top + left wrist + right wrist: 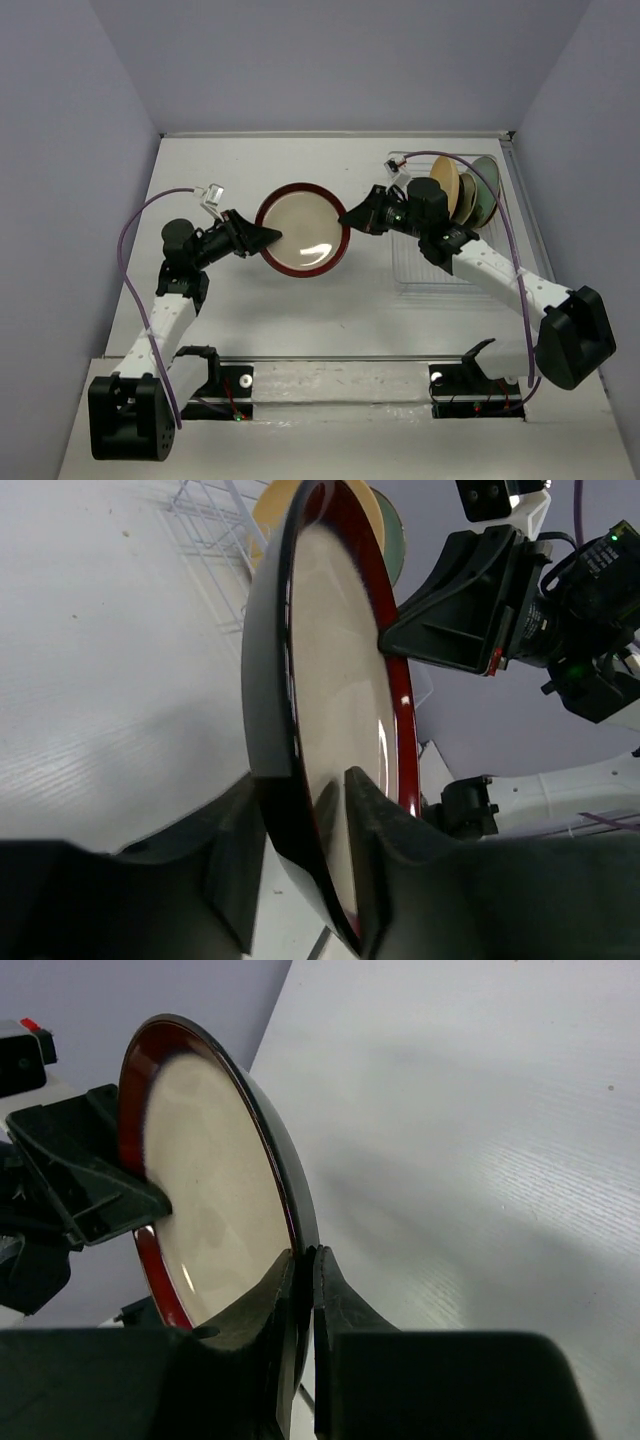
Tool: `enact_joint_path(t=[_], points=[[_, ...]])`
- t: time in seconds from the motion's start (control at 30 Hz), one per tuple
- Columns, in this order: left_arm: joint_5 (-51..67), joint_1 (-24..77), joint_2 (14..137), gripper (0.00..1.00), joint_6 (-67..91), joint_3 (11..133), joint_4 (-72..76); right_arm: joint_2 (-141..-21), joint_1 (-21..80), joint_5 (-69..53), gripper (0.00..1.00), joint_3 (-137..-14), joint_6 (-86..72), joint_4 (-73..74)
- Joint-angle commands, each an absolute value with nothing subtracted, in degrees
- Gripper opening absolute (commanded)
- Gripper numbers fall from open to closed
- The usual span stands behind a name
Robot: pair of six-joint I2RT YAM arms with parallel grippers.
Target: Load the plates into the dish rack
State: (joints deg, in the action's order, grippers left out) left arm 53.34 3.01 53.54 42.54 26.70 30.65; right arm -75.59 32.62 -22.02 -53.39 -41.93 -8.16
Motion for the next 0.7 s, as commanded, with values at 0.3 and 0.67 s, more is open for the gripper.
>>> enact_joint_path(t=[0.3,0.67], points=[[59.1,3.6,51.6,0.05,47.7,25.2,41.6,-75.9,32.5,-40.9,0.55,-54.8,-39.0,-20.8],[61.6,4.8,51.3,0.05,51.9,24.0,49.4,-80.6,32.5,-50.2,0.59,-55.5,-38.4,-22.4]])
